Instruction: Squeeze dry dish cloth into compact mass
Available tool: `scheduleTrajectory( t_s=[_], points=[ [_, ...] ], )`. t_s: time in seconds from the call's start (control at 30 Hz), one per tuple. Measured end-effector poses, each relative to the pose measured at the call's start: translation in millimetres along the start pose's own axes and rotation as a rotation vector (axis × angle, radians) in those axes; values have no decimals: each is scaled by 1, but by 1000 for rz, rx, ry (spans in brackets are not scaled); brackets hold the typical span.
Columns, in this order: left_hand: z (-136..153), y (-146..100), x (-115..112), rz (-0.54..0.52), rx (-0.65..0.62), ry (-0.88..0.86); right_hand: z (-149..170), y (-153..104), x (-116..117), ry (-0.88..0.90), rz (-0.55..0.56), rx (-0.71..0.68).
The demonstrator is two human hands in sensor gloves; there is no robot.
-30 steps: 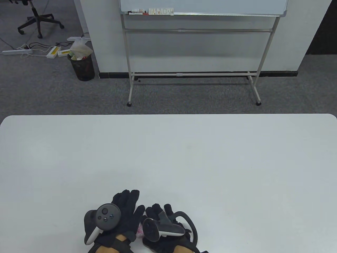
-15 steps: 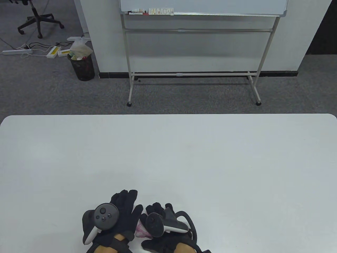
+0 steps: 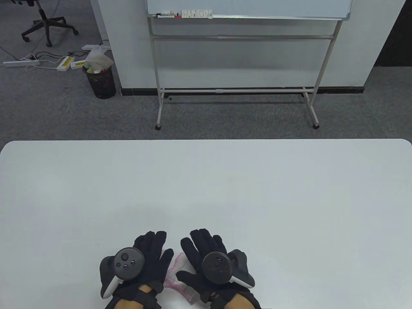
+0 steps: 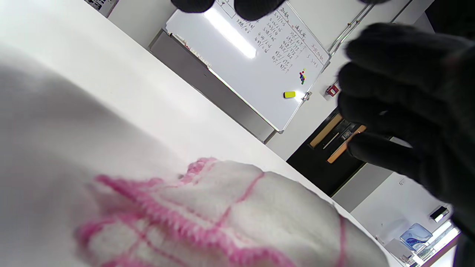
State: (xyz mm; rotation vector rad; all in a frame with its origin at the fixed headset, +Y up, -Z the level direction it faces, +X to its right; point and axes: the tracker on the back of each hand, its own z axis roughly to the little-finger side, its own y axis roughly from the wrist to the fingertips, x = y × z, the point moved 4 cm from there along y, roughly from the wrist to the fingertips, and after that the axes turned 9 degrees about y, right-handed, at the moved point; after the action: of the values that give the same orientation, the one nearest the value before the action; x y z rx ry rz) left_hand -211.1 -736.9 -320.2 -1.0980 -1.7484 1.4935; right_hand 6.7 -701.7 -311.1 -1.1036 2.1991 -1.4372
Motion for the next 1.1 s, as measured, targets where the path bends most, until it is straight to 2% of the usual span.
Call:
scheduleTrajectory(
  t_s=[0.23, 0.4, 0.6, 0.77, 1.1],
  points=[
    [4, -1, 3, -13, 17, -7, 25, -14, -50, 21, 209, 101],
    [9, -2, 4, -25, 28, -20, 57, -21, -66, 53, 266, 227],
    [13, -3, 10, -43, 38, -17, 87, -28, -67, 67, 275, 352],
    [26, -5, 15, -66, 68, -31, 99, -31, -65, 66, 276, 405],
    [33, -6, 18, -72, 87, -37, 100, -28, -56, 69, 233, 403]
  ],
)
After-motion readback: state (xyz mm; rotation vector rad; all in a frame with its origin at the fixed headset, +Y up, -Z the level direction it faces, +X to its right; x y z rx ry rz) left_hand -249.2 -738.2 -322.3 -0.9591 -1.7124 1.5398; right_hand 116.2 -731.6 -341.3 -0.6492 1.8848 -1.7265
